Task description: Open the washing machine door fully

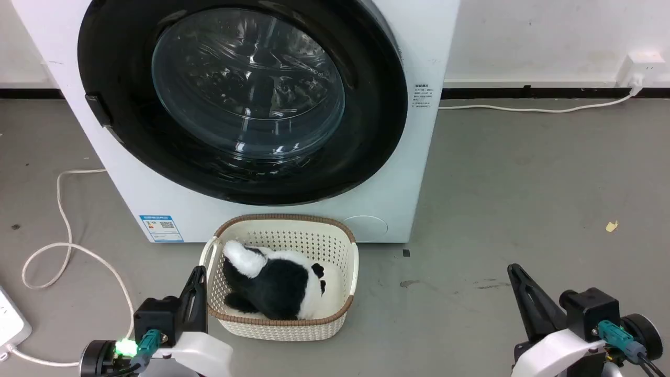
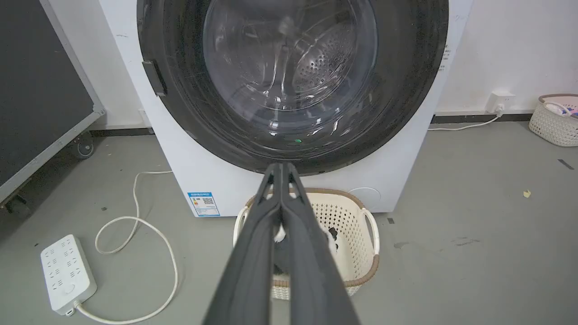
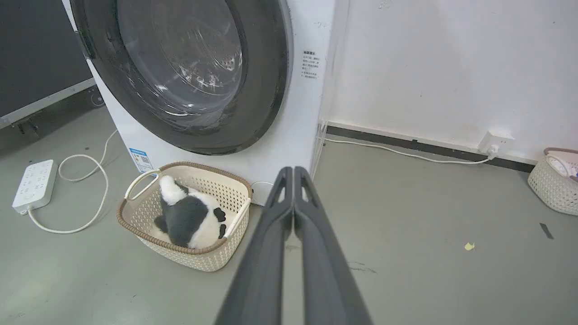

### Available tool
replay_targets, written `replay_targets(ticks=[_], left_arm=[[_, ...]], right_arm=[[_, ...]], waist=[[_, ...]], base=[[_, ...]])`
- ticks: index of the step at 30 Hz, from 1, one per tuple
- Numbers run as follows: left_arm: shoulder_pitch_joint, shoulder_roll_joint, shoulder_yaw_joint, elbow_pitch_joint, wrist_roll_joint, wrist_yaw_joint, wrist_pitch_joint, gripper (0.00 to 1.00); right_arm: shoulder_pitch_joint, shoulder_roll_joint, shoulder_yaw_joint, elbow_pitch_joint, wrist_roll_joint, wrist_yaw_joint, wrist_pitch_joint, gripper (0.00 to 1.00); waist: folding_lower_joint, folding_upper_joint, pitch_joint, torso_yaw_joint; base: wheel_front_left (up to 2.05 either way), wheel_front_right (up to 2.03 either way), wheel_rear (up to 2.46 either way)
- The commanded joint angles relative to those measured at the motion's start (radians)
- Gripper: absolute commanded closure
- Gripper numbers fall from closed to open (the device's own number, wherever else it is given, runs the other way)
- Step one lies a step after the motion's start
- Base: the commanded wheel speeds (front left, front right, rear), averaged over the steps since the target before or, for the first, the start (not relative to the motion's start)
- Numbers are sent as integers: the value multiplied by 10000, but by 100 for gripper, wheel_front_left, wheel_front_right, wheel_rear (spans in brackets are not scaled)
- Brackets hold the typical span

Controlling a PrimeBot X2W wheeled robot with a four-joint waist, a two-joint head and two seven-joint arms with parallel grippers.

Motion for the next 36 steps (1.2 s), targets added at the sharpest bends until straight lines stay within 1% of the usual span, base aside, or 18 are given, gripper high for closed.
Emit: replay_targets(ticks=[1, 31, 32, 33, 34, 36], left_arm=[[-151, 10, -7, -37, 87, -41, 3, 100], [-151, 10, -7, -37, 87, -41, 3, 100], [3, -2, -4, 0, -7, 2, -2, 0], [8, -2, -1, 4, -17, 2, -4, 100], [9, -2, -5, 6, -17, 4, -4, 0], [9, -2, 0, 6, -17, 5, -4, 0]], right_arm=[[-119, 51, -9, -45, -78, -9, 3, 100], [-119, 51, -9, -45, -78, -9, 3, 100], [2, 0, -2, 2, 6, 0, -3, 0], [5, 0, 4, 4, 8, 0, -5, 100], [6, 0, 2, 4, 8, 0, -5, 0], [6, 0, 12, 4, 8, 0, -6, 0]], waist=[[0, 0, 0, 0], [0, 0, 0, 0], [0, 0, 0, 0], [0, 0, 0, 0], [0, 0, 0, 0], [0, 0, 1, 0]], base=[[0, 0, 0], [0, 0, 0], [0, 0, 0], [0, 0, 0], [0, 0, 0], [0, 0, 0]])
